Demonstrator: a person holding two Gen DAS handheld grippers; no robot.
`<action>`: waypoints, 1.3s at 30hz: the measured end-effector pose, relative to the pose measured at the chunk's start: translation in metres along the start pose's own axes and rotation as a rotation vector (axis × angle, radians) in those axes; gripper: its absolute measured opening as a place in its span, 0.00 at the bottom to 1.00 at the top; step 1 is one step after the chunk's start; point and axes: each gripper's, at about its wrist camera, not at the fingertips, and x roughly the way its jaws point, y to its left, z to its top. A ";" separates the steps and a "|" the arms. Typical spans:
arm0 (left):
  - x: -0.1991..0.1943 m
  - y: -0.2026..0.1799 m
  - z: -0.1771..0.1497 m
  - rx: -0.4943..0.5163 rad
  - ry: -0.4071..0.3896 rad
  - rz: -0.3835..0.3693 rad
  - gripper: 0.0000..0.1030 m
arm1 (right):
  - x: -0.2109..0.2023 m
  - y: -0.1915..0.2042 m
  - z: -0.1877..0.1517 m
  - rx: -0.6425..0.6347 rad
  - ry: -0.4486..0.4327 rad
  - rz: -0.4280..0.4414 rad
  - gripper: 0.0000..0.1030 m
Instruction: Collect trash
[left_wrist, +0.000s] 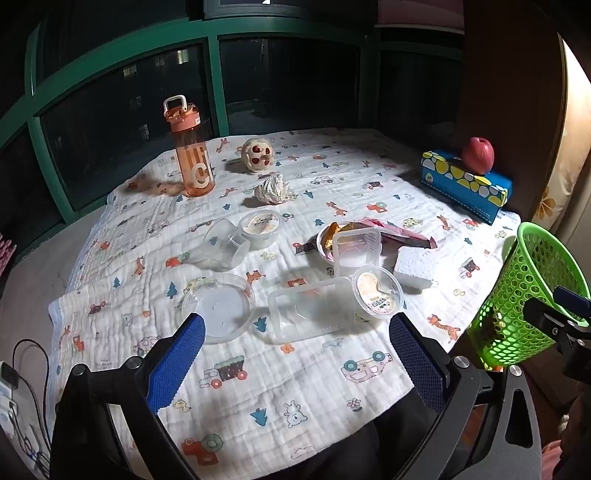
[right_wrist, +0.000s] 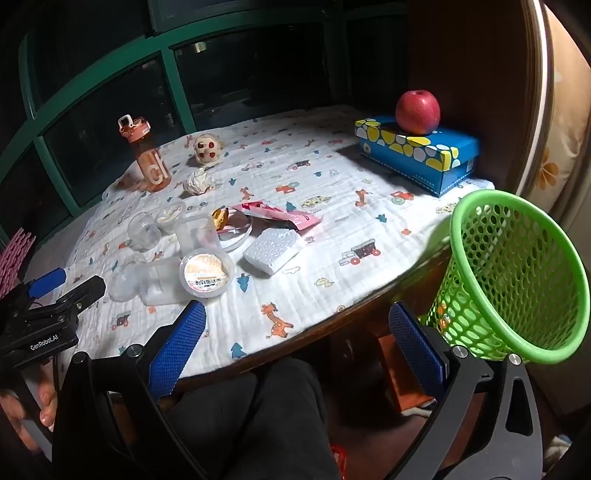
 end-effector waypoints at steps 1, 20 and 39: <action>0.000 0.000 0.000 -0.004 0.006 -0.006 0.94 | 0.000 0.000 0.000 0.000 0.003 -0.001 0.95; -0.001 -0.002 0.001 -0.010 0.006 -0.010 0.94 | 0.000 -0.005 -0.002 0.003 0.003 -0.002 0.95; -0.001 -0.003 0.001 -0.015 0.008 -0.017 0.94 | 0.001 -0.006 0.000 0.005 0.007 -0.002 0.95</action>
